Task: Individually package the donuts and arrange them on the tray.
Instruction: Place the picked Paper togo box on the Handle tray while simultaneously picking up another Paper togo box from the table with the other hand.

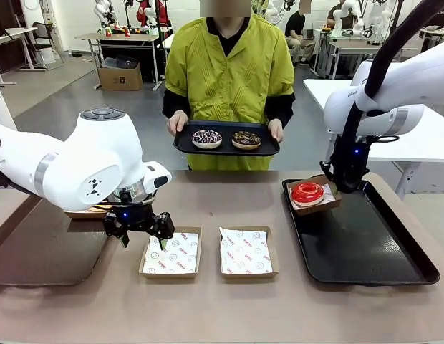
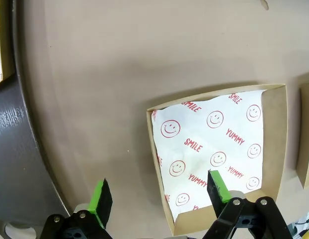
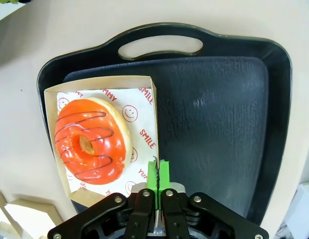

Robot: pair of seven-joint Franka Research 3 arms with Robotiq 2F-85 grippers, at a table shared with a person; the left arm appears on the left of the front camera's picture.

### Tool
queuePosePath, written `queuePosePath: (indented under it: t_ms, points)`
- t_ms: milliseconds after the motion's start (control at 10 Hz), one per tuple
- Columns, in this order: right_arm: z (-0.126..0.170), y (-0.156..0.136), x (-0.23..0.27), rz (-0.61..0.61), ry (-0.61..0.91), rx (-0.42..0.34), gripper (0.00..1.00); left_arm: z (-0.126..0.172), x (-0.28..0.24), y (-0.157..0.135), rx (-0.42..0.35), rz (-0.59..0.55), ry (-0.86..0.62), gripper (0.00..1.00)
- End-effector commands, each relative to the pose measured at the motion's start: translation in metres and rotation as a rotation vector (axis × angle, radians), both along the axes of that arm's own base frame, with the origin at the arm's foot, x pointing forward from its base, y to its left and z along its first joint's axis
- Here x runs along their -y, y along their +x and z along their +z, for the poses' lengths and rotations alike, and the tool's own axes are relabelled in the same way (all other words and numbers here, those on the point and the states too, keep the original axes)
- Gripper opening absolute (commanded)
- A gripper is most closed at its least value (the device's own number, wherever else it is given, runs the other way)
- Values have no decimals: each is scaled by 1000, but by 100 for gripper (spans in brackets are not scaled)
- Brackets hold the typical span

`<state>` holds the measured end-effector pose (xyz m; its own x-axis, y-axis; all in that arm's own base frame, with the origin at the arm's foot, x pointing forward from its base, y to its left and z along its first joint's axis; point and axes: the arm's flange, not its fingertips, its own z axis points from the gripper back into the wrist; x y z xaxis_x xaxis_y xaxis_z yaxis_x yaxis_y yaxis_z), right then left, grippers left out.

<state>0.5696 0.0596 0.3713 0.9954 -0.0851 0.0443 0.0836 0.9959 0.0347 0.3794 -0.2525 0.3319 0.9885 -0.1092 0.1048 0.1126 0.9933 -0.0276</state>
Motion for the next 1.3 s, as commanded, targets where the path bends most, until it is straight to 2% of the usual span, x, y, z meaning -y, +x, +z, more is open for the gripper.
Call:
queuePosePath:
  t_ms: [0,200,300,400,500,600,700,1200]
  points:
    - [-1,7,-4,-25,14,13,1,-2,2,7,-4,1,-26,100]
    - [-2,7,-4,-11,18,15,1,-4,1,11,-11,15,-27,100]
    - [-3,7,-4,-2,20,15,61,-5,1,13,-18,16,-40,40]
    - [-3,7,-3,-3,25,14,61,-5,1,14,-26,18,-41,40]
    - [-3,7,-2,-4,29,13,100,-5,2,14,-29,18,-40,0]
    - [-3,7,-2,-5,31,13,64,-5,1,15,-30,20,-38,35]
    - [-3,7,-2,-5,33,14,100,-4,1,15,-31,23,-38,0]
    - [-1,4,4,-4,54,16,100,-5,2,18,-52,27,-32,0]
